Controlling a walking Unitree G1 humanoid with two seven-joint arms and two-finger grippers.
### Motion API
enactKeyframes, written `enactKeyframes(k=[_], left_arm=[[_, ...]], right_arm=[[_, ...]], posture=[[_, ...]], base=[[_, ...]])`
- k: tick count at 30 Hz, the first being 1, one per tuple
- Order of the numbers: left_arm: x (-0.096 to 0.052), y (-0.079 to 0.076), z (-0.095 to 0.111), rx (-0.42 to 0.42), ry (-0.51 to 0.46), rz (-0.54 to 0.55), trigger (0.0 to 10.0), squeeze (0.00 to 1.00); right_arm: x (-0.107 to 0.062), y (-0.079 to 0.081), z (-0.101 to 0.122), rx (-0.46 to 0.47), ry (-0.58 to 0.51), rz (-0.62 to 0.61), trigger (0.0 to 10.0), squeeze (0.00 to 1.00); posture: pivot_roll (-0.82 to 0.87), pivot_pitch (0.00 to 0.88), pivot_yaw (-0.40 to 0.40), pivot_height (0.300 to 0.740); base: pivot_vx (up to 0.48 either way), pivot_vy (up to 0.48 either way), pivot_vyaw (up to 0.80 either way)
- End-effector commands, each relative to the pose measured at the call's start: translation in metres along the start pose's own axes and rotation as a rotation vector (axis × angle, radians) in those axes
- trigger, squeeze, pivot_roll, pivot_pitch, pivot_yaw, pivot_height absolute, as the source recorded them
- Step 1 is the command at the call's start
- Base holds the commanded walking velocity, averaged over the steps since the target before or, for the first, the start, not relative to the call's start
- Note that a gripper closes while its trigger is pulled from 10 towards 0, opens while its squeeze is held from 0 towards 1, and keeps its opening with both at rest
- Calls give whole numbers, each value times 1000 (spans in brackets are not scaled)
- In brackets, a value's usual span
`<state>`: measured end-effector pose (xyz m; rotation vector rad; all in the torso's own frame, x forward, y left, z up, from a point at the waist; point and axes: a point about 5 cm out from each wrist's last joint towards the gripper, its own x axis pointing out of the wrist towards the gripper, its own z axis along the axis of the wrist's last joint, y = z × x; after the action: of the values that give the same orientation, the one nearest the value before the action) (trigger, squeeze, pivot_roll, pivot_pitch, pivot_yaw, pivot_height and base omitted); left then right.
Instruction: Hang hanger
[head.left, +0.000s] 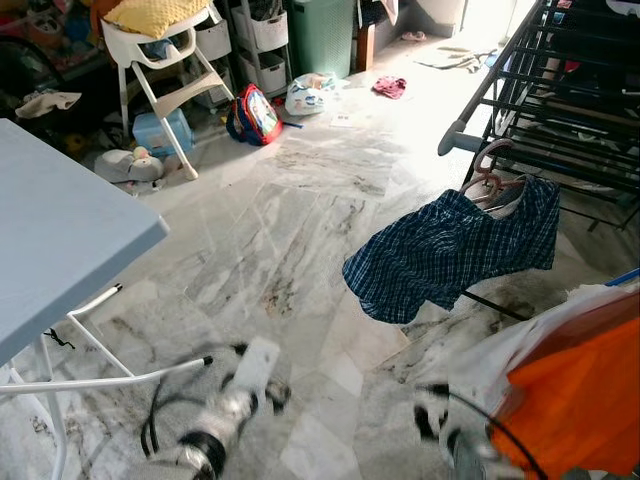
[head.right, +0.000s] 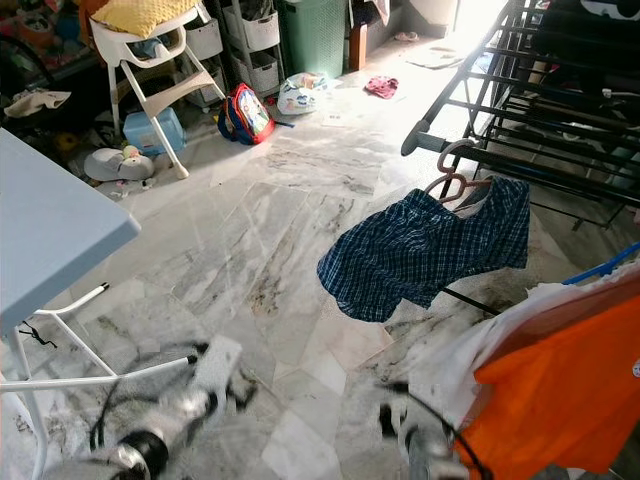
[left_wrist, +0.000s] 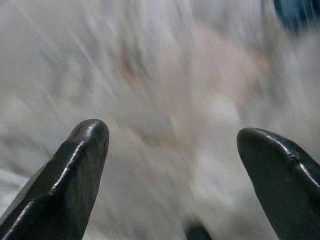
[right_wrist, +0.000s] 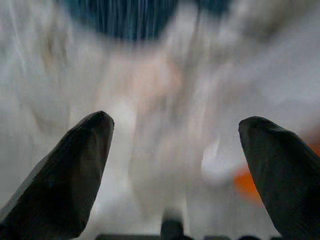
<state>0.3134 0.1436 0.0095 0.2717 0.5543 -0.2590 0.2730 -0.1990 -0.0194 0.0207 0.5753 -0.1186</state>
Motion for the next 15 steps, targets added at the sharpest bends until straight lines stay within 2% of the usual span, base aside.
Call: enactKeyframes(k=[1, 5, 6, 7, 8, 10, 12, 15], left_arm=[[-1, 9, 12, 6, -76, 3, 10000, 0], [-4, 26, 47, 59, -265, -5, 10000, 0], [-7, 34, 65, 76, -346, -1, 10000, 0], [-7, 34, 65, 76, -346, -1, 10000, 0], [-11, 37, 81, 92, -434, -11, 10000, 0], [-18, 36, 95, 121, -543, -10, 10000, 0], [-22, 34, 95, 122, -585, -11, 10000, 0], [-30, 26, 85, 110, -625, -14, 10000, 0]], right_arm=[[1, 3, 15, -10, -79, 38, 10000, 0], [0, -2, 52, -44, -239, 61, 10000, 0], [-3, -4, 70, -64, -308, 74, 10000, 0], [-3, -4, 70, -64, -308, 74, 10000, 0], [-9, -6, 88, -100, -379, 88, 10000, 0], [-17, -6, 104, -118, -444, 109, 10000, 0], [-23, -7, 107, -142, -475, 100, 10000, 0], [-34, -7, 101, -120, -506, 133, 10000, 0]], posture=[[-31, 105, 65, 740], [-15, 117, 54, 740], [-1, 125, 44, 740], [-1, 125, 44, 740], [8, 127, 43, 740], [11, 128, 42, 740], [18, 126, 43, 740], [24, 122, 41, 740]], base=[[0, 0, 0], [0, 0, 0], [0, 0, 0], [0, 0, 0], [0, 0, 0], [0, 0, 0], [0, 0, 0], [0, 0, 0]])
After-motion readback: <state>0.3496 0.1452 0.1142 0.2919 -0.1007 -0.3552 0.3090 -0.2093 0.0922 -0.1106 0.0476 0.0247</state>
